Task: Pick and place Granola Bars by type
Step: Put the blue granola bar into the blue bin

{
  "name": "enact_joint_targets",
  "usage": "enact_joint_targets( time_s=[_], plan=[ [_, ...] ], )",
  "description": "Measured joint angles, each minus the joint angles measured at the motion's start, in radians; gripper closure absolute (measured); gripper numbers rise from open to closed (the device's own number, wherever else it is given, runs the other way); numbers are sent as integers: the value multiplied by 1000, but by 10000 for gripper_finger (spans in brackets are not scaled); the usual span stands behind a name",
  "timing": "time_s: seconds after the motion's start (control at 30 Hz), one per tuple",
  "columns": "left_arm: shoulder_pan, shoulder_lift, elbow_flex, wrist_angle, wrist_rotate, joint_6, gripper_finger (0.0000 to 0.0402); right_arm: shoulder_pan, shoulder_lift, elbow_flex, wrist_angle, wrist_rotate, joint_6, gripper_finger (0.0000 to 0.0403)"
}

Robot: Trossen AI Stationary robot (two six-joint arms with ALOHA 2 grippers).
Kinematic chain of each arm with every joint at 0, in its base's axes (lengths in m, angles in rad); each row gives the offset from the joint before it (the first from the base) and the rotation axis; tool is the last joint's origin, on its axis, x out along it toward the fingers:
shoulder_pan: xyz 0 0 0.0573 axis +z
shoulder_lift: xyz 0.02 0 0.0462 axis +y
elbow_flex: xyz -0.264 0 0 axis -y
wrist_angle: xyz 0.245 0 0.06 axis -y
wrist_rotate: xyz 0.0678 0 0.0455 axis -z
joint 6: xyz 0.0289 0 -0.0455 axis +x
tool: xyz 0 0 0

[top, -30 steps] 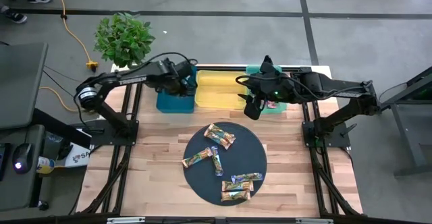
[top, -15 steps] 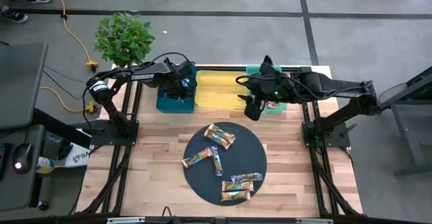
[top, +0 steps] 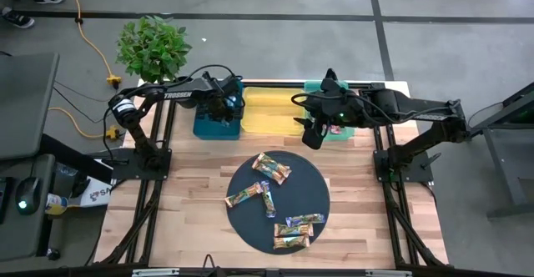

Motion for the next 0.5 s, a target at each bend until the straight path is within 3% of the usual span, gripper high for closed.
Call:
enact_joint_targets(
  time_s=[0.13, 0.5],
  plan=[
    [0, 0, 0, 2, 5, 15, 270, 0, 0, 0, 0, 0, 0, 192],
    [0, 0, 0, 25, 35, 56, 160, 0, 0, 0, 0, 0, 0, 192]
  ],
)
